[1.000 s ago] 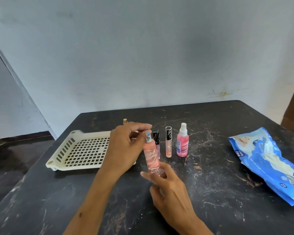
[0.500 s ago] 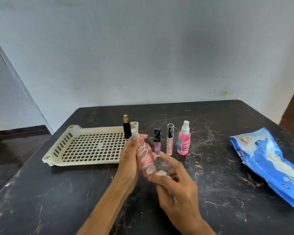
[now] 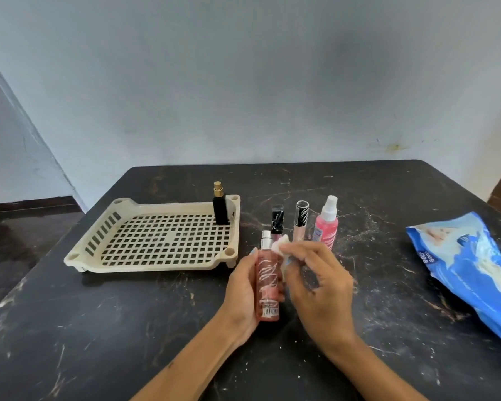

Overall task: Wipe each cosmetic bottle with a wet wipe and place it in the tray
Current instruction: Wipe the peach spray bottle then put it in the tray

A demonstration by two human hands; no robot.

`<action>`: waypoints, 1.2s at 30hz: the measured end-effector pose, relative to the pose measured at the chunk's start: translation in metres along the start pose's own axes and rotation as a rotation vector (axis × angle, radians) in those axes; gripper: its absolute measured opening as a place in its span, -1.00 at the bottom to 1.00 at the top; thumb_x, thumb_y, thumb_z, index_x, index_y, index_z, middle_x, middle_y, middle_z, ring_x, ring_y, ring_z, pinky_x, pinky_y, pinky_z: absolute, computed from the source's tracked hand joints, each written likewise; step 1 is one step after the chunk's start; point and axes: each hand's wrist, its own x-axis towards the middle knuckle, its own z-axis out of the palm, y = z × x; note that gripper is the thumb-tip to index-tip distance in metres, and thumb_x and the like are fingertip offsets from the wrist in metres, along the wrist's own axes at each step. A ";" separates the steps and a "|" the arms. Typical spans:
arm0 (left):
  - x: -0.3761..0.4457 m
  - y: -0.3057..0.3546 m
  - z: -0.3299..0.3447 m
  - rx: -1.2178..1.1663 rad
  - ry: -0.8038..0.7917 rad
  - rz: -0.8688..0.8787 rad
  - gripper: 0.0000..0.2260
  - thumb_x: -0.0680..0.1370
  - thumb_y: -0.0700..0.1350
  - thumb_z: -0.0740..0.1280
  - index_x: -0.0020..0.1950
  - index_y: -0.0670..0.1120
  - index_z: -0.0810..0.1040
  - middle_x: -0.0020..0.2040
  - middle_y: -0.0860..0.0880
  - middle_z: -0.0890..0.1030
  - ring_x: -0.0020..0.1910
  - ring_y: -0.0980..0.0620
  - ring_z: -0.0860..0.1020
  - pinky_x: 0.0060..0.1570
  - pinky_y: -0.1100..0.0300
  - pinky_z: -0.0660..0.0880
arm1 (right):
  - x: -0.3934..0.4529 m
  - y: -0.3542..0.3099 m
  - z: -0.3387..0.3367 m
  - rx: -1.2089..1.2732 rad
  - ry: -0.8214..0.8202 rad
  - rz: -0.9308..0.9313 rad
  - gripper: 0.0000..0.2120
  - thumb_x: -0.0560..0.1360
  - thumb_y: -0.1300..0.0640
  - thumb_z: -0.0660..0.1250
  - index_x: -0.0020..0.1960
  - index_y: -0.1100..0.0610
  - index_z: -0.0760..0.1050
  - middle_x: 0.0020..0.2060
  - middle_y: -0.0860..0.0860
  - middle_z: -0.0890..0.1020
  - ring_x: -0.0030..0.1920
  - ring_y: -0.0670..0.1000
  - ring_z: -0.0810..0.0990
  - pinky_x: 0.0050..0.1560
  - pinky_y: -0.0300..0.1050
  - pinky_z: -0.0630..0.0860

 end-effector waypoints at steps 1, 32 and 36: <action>0.001 -0.001 0.000 -0.030 -0.015 0.004 -0.61 0.60 0.00 0.04 0.00 -0.21 0.58 -0.23 -0.15 0.64 -0.29 -0.02 0.61 -0.29 0.16 0.54 | -0.004 0.002 0.002 0.002 -0.020 -0.003 -0.78 0.49 0.21 0.28 0.05 0.16 0.65 -0.04 -0.06 0.62 -0.01 -0.16 0.60 0.02 -0.33 0.53; 0.005 -0.001 -0.008 -0.100 -0.053 0.039 -0.67 0.44 -0.04 0.24 0.07 -0.24 0.48 -0.20 -0.14 0.62 -0.24 0.01 0.63 -0.28 0.21 0.57 | -0.008 0.001 0.000 -0.168 -0.088 -0.225 -0.81 0.50 0.30 0.30 0.02 0.32 0.65 -0.02 0.11 0.65 -0.02 0.02 0.57 0.10 -0.22 0.52; 0.006 -0.002 -0.011 -0.109 -0.046 0.007 -0.61 0.42 0.01 0.28 0.16 -0.19 0.41 -0.15 -0.17 0.54 -0.20 -0.03 0.57 -0.25 0.18 0.58 | -0.011 -0.002 0.001 -0.164 -0.143 -0.337 -0.86 0.48 0.34 0.32 -0.06 0.34 0.66 -0.08 0.11 0.66 -0.09 0.07 0.60 0.00 -0.14 0.56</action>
